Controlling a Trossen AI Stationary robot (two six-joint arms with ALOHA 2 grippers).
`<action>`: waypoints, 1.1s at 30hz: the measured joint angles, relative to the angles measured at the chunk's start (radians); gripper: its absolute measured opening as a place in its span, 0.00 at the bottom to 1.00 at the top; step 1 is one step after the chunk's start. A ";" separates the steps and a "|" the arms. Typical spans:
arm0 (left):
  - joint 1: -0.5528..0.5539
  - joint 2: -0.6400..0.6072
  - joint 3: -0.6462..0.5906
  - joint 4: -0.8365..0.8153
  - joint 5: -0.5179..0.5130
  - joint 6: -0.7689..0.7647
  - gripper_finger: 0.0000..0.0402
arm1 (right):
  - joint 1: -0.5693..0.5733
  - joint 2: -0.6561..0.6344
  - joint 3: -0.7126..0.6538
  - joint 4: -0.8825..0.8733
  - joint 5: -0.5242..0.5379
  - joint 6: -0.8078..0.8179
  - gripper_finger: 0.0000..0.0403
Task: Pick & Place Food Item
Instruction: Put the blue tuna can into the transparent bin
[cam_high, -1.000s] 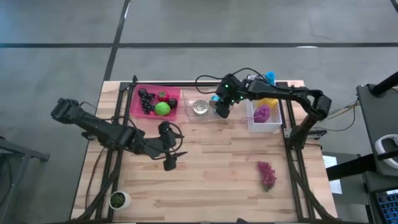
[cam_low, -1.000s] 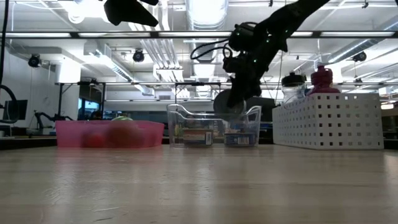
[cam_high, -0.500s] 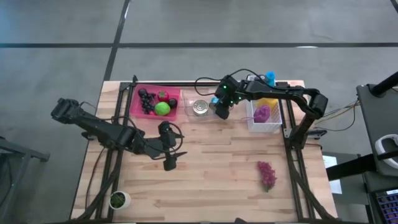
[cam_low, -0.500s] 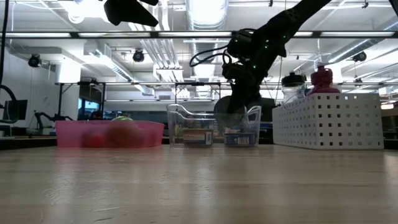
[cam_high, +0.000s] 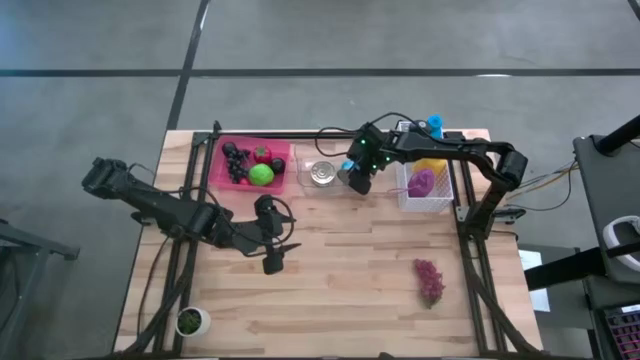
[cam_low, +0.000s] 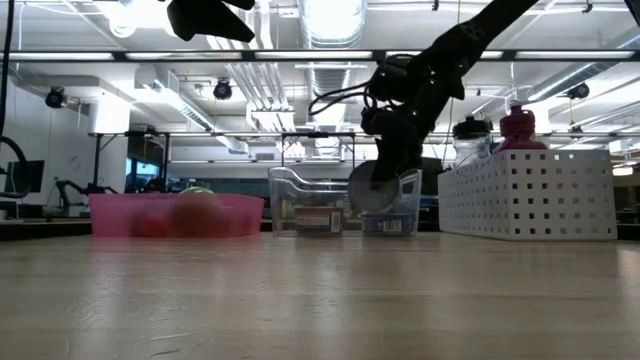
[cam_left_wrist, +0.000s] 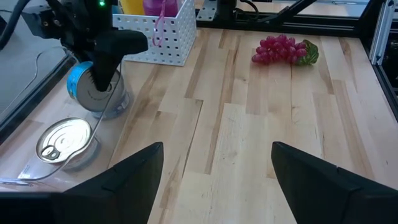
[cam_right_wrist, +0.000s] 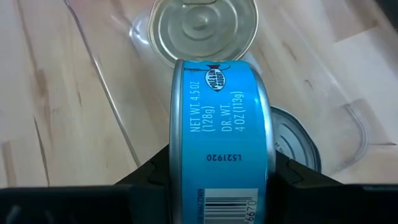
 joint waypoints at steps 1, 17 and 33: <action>0.000 0.000 0.000 0.000 0.000 0.000 0.74 | 0.000 0.000 -0.002 0.000 0.000 -0.001 0.32; 0.000 0.000 0.000 0.000 0.000 0.000 0.80 | -0.003 -0.001 -0.016 0.003 0.005 0.007 0.41; 0.000 0.000 0.000 0.000 0.000 0.000 0.79 | -0.010 -0.013 0.018 -0.014 0.006 0.030 0.48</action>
